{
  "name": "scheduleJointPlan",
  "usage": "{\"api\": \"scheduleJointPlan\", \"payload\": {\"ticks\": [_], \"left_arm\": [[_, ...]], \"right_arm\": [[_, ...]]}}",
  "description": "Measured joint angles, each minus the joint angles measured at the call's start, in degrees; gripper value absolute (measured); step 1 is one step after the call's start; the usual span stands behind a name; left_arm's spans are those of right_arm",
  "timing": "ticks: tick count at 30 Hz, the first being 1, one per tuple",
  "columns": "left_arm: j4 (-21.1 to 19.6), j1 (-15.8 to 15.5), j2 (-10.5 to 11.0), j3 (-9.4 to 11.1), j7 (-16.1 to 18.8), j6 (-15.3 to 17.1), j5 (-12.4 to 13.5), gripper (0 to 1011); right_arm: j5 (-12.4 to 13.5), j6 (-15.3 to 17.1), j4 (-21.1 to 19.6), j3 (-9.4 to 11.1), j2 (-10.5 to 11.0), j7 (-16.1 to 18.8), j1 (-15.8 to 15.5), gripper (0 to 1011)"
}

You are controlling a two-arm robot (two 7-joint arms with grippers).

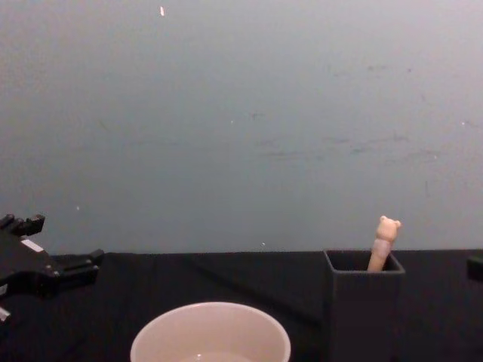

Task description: Pick up the stirring spoon with one hand, stir inside the cup, then place it back in its original position.

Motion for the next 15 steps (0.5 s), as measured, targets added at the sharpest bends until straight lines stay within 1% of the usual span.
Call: {"api": "scheduleJointPlan", "payload": {"ticks": [7, 10, 15], "left_arm": [[0.0, 0.0, 0.0, 0.0, 0.0, 0.0, 0.0, 1001], [0.0, 0.0, 0.0, 0.0, 0.0, 0.0, 0.0, 1001], [0.0, 0.0, 0.0, 0.0, 0.0, 0.0, 0.0, 1001]], "right_arm": [[1.7, 0.0, -2.6, 0.3, 0.1, 4.6, -1.9, 1002], [1.9, 0.2, -3.3, 0.1, -0.3, 5.9, -2.0, 1002], [1.6, 1.0, -3.4, -0.5, -1.5, 6.8, -1.4, 1002]]}}
